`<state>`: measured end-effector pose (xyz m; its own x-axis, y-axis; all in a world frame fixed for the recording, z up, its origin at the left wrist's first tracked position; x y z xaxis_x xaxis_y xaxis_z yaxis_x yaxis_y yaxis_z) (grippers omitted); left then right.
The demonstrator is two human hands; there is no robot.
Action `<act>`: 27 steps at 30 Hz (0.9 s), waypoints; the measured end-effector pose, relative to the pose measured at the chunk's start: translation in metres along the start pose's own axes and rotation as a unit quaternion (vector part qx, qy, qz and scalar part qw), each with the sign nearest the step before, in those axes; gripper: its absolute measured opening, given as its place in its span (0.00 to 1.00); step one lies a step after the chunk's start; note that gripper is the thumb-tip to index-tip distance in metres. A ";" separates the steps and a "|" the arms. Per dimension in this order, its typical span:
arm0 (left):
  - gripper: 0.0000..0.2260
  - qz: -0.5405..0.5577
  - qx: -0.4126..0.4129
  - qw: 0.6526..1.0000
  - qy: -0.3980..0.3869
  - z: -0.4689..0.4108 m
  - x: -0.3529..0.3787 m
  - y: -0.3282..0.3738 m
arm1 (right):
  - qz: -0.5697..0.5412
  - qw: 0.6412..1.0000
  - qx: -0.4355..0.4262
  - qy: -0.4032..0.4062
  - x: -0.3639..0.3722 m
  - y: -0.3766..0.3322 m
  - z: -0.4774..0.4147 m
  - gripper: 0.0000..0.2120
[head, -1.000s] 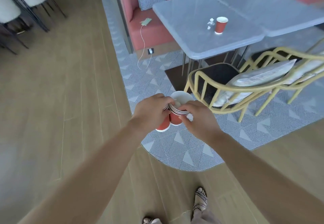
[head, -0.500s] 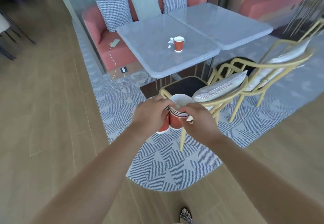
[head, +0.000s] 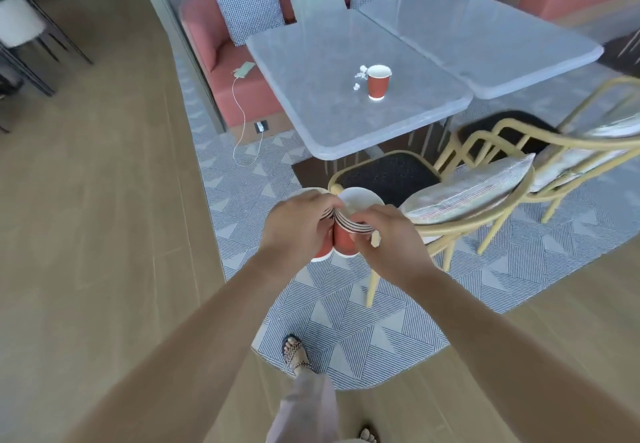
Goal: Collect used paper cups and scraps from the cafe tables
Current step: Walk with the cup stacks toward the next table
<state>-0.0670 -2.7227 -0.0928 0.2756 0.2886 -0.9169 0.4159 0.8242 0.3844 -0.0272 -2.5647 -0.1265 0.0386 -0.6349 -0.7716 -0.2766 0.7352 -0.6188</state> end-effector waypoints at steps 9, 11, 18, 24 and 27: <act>0.15 0.074 -0.040 0.996 0.024 -0.115 -0.035 -0.087 | 0.008 0.999 0.050 -0.017 0.007 0.036 -0.139 0.14; 0.15 0.082 -0.036 0.996 0.021 -0.143 -0.047 -0.108 | -0.008 0.997 0.077 -0.011 0.009 0.041 -0.173 0.13; 0.15 0.062 -0.021 0.998 0.016 -0.238 -0.082 -0.167 | -0.011 0.992 0.125 0.006 0.012 0.066 -0.275 0.12; 0.13 0.073 0.025 0.997 0.012 -0.315 -0.094 -0.195 | -0.014 0.988 0.154 -0.010 0.004 0.104 -0.341 0.12; 0.11 0.086 0.025 0.996 -0.008 -0.360 -0.094 -0.208 | -0.024 0.986 0.165 -0.015 -0.001 0.129 -0.379 0.10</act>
<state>-0.4911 -2.7458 -0.1252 0.3598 0.4148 -0.8358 0.4048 0.7377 0.5404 -0.4271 -2.5591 -0.1497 0.0729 -0.6673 -0.7412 0.0528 0.7447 -0.6653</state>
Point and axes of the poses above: each hand's wrist, its own z-axis away from the middle knuckle, its own x-axis out of the palm, y = z × x, the point moved 1 cm from there along -z, towards the middle knuckle, and after that the axes turned 15 degrees about -y, right-handed, at the moved point
